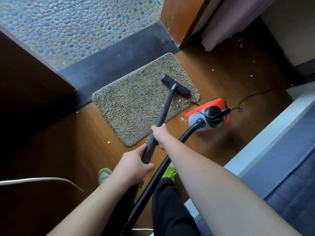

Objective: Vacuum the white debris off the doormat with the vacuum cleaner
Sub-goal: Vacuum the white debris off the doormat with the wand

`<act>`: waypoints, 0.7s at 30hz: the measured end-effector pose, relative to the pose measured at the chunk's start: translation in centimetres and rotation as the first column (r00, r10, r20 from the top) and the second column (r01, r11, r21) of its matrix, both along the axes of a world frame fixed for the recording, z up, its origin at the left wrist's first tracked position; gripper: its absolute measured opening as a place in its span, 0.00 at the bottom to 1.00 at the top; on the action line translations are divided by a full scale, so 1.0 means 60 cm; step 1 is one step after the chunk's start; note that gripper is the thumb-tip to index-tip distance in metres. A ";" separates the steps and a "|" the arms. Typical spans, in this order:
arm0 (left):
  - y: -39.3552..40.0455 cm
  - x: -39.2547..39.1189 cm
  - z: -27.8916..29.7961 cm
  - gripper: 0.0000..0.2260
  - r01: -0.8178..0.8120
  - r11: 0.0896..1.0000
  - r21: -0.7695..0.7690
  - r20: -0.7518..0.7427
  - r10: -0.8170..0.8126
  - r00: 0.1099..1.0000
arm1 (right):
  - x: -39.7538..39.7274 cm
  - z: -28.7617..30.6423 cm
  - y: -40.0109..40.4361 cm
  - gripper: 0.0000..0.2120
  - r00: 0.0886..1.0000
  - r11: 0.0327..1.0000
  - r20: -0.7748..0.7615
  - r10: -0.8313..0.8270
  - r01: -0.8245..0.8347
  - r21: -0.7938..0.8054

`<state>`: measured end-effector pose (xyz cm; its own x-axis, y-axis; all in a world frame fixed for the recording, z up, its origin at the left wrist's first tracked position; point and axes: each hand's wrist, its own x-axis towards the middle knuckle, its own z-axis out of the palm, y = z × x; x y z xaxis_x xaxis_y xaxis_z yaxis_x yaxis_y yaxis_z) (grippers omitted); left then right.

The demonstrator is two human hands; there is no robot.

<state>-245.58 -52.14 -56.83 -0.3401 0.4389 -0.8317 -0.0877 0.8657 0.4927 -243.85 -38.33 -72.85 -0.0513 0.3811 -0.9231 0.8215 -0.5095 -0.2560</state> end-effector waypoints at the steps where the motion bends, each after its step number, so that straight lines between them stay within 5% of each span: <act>1: 0.009 -0.001 0.000 0.27 0.004 1.000 0.010 -0.003 -0.004 1.000 | 0.000 -0.001 0.009 0.31 1.000 1.000 -0.006 -0.003 0.003 0.006; 21: -0.008 -0.064 -0.016 0.34 0.201 0.975 -0.100 -0.063 -0.207 0.976 | -0.038 0.024 -0.011 0.36 0.996 0.993 0.021 -0.082 0.083 -0.088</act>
